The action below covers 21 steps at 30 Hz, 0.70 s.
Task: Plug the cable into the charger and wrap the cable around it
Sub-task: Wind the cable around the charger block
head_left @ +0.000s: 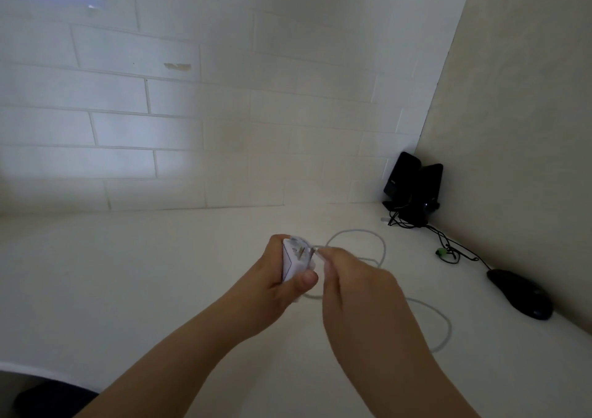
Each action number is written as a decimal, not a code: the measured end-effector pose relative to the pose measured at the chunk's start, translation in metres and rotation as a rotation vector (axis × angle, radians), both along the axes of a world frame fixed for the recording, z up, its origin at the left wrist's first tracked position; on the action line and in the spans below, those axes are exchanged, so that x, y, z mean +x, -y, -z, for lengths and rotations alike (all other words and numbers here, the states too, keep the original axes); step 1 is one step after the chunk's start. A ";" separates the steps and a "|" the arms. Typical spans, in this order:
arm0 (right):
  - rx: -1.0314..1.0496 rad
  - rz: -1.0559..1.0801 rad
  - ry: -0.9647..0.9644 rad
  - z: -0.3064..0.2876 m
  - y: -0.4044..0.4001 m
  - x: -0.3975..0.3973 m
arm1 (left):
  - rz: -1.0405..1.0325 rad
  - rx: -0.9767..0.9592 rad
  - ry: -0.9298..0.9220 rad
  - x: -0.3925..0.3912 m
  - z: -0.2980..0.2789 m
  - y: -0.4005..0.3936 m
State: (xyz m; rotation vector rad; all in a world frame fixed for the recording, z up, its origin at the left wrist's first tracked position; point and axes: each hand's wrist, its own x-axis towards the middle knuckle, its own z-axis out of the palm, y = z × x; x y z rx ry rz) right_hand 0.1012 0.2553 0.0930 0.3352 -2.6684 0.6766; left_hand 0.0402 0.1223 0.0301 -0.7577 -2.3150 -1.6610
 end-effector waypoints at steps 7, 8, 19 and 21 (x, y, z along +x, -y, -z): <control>0.141 0.003 -0.088 -0.002 0.008 -0.008 | -0.023 0.024 0.000 0.001 0.001 -0.004; 0.157 0.023 -0.168 0.006 0.009 -0.008 | -0.016 0.043 0.019 0.002 0.000 -0.005; 0.052 0.061 -0.376 0.046 0.013 -0.002 | 0.118 0.320 0.314 0.010 0.005 -0.016; 0.010 0.091 -0.463 0.045 0.015 -0.004 | 0.137 0.386 0.367 0.013 0.003 -0.021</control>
